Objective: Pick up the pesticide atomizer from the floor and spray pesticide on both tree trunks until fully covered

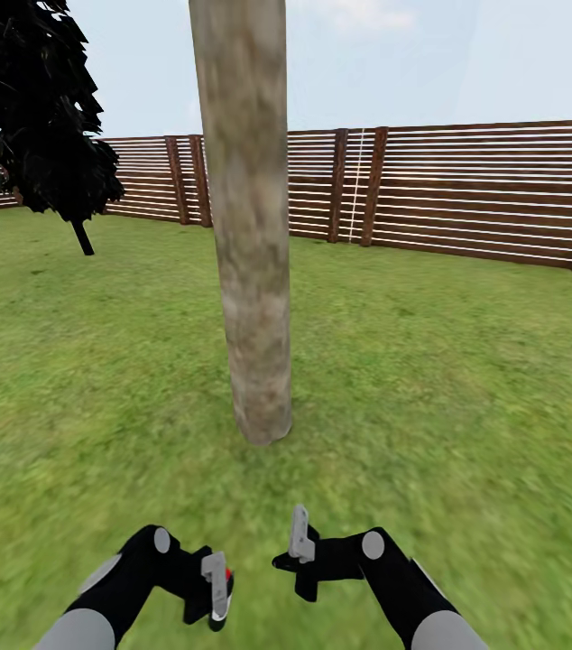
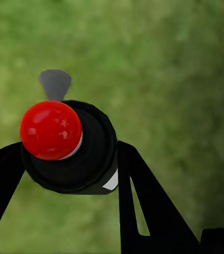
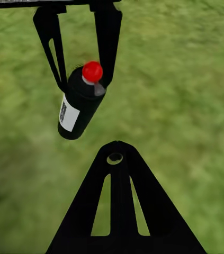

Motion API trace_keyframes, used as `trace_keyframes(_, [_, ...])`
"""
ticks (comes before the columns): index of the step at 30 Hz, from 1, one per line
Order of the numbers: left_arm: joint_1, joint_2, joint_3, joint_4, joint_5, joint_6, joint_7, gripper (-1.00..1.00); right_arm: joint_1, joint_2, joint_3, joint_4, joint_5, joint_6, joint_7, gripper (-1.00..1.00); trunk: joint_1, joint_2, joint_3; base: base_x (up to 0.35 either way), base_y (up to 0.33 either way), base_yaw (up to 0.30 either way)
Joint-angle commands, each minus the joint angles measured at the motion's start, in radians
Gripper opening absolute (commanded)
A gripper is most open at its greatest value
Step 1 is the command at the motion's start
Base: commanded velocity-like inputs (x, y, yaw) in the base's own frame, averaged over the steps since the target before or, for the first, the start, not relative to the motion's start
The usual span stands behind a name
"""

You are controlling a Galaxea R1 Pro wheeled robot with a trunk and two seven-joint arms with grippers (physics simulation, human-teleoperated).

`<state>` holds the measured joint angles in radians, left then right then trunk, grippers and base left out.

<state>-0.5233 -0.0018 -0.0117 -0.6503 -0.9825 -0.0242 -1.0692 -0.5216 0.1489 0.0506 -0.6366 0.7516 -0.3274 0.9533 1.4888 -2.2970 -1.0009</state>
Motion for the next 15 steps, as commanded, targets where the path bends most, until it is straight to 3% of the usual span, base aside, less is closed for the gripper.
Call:
trace_keyframes(1, [0.0,-0.003,0.0,0.0,0.0,0.0,0.0,-1.0,0.0,0.001,0.0,0.0,0.0,0.0,0.0,-1.0,0.0,0.0,0.0,0.0,0.0,0.0])
trace_keyframes(6, [-0.001,-0.01,0.001,0.0,0.003,-0.007,-0.005,-1.0,0.0,0.001,0.0,0.0,0.0,0.0,0.001,-1.0,0.0,0.0,0.0,0.0,0.0,0.0])
trace_keyframes(15, [-0.002,-0.059,0.001,-0.001,0.005,-0.017,-0.008,-1.0,0.0,0.0,0.0,0.001,0.0,-0.001,0.0,-1.0,0.0,0.0,0.0,0.0,0.0,0.0])
